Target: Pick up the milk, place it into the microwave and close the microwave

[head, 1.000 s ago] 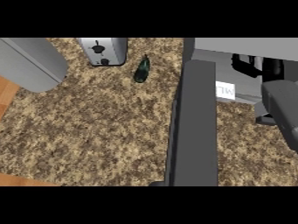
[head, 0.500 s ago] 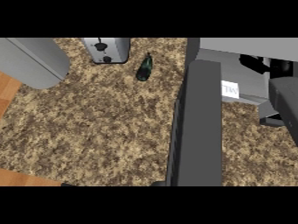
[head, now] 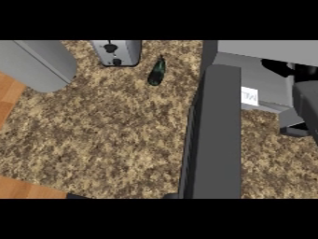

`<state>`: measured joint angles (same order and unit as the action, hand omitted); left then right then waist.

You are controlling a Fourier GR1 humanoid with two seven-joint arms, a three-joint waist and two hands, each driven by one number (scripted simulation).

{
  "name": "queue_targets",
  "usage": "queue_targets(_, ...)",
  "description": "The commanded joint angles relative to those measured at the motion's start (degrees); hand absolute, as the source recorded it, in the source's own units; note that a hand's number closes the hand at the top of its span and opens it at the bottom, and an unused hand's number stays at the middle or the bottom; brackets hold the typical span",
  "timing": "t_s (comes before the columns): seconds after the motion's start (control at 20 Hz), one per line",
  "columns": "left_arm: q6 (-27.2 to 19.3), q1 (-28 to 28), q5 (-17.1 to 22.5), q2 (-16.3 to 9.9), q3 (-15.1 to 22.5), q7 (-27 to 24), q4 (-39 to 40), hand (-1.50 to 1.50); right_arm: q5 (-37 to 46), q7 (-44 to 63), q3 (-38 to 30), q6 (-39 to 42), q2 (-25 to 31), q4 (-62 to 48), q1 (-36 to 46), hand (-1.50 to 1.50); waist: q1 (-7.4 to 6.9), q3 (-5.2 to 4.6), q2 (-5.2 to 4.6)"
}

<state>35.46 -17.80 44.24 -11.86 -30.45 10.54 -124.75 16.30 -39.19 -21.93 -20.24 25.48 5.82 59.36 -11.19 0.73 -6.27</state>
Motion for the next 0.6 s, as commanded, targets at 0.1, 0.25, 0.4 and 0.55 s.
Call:
queue_targets(0.1, -0.1, 1.2, -0.8, -0.7, 0.3, 0.3, 0.5, -1.50, 0.2, 0.5, 0.0, 0.3, 0.4, -0.4, 0.6, 1.50, -0.47, 0.02, -0.14)
queue_targets(0.25, 0.1, 1.0, -1.7, -0.2, 0.1, -0.1, 0.7, -1.50, -1.8, -1.0, -1.9, 1.2, -1.3, 0.7, 1.6, -1.50, -0.79, 0.17, 0.40)
queue_targets(0.4, 0.1, 2.5, -2.6, -0.5, 0.7, 0.0, 1.6, -1.50, -0.8, -1.9, -0.6, 6.1, -3.9, 0.4, 3.4, -1.50, -0.77, -0.07, 0.42)
queue_targets(0.55, 0.3, 2.9, -2.9, -1.3, 0.6, 0.3, 1.6, -1.50, 2.5, 2.3, 2.6, 5.7, -4.6, -2.0, 4.4, -1.50, -1.55, -0.34, 0.56)
